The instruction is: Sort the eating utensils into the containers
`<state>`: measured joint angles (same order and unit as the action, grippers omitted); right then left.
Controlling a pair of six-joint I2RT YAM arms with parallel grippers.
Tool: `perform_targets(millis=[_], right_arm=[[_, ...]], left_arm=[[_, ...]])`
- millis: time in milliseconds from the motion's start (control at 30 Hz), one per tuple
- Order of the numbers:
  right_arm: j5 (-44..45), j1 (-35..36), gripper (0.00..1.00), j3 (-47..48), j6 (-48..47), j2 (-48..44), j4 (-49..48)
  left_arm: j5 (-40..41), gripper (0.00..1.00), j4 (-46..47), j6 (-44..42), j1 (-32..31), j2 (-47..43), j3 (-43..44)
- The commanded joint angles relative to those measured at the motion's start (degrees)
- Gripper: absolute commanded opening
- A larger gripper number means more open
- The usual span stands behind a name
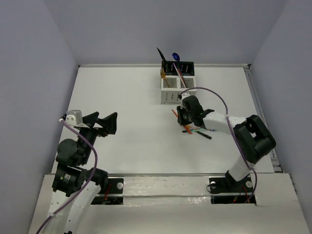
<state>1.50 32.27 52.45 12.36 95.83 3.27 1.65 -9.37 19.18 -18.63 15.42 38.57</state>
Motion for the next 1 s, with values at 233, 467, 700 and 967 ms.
perform_targets(millis=[233,467,700,967], right_arm=[[5.0,-0.81,0.33,6.0,-3.57,4.44,1.21],[1.68,-0.81,0.32,9.51,-5.06,9.27,3.76],[-4.66,2.96,0.08,11.79,-9.89,9.81,3.41],[-0.35,15.71,0.08,19.01,-18.6,11.66,9.38]], left_arm=[[-0.86,0.99,1.98,0.16,0.18,0.4,-0.51],[-0.95,0.99,2.16,0.16,0.18,0.4,-0.51],[-0.86,0.99,2.16,0.16,0.18,0.49,-0.51],[-0.6,0.99,1.98,0.16,0.18,0.14,-0.51]])
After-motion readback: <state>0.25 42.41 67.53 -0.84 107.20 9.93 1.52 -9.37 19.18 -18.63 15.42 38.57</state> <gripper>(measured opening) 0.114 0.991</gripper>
